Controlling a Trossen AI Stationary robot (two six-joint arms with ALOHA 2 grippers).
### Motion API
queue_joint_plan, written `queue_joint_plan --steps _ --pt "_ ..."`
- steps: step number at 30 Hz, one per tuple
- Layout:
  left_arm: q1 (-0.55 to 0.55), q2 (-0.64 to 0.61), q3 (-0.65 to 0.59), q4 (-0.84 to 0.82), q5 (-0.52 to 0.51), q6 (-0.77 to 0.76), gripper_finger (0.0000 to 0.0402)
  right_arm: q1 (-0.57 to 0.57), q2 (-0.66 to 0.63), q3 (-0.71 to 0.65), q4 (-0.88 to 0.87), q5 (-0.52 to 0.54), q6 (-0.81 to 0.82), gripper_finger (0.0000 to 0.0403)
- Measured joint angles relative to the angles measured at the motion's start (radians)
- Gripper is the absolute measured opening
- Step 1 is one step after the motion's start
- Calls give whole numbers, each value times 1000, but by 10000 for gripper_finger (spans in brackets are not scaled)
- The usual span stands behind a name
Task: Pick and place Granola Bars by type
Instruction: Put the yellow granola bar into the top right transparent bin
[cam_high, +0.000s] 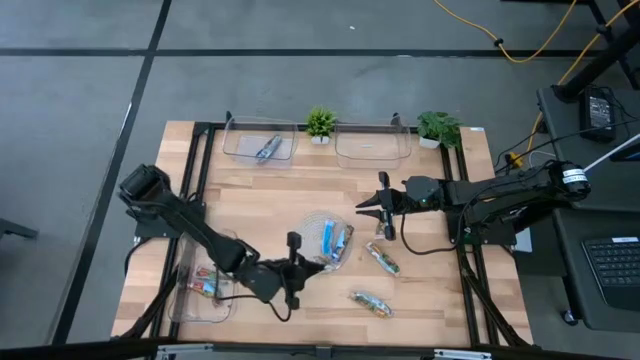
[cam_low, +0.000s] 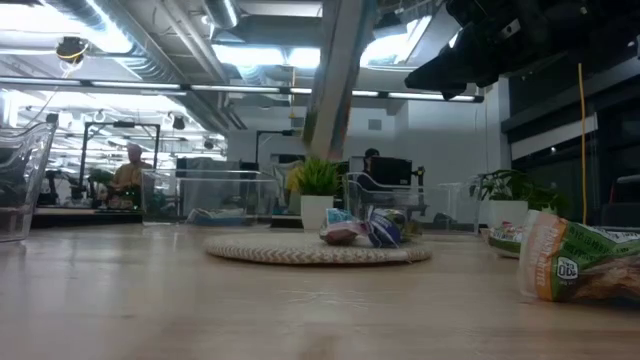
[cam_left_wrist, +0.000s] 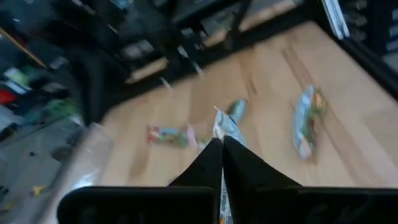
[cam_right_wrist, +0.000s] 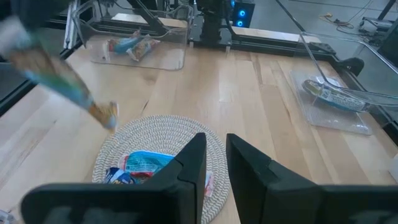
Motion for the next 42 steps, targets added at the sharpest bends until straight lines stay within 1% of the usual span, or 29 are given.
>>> queue_joint_plan --steps 3,5,9,14,17,23,25,29,31,33,42 --pt "-12 -37 4 -1 -56 2 2 0 0 0 5 0 0 67" --pt "-15 -60 4 0 -75 6 1 0 0 0 13 0 0 67" --pt "-15 -89 3 14 -88 36 2 0 0 0 29 0 0 67" --pt "-15 -123 3 76 -91 78 1 0 13 0 62 -5 2 67" --pt "-15 -140 3 93 -90 105 2 1 47 0 117 -21 -2 67" --pt "-14 -146 3 112 -90 133 1 1 170 0 320 -114 -37 67" --pt "-14 -146 3 112 -90 133 2 2 200 0 363 -114 -52 67" --pt "-14 -146 3 112 -99 151 1 1 238 29 358 -119 -39 72" --pt "-14 -146 3 112 -118 153 1 1 254 49 359 -152 -21 89" --pt "-14 -146 3 112 -127 156 2 1 266 61 357 -176 -18 114" --pt "-14 -145 3 98 -139 159 2 33 313 110 358 -185 4 258"
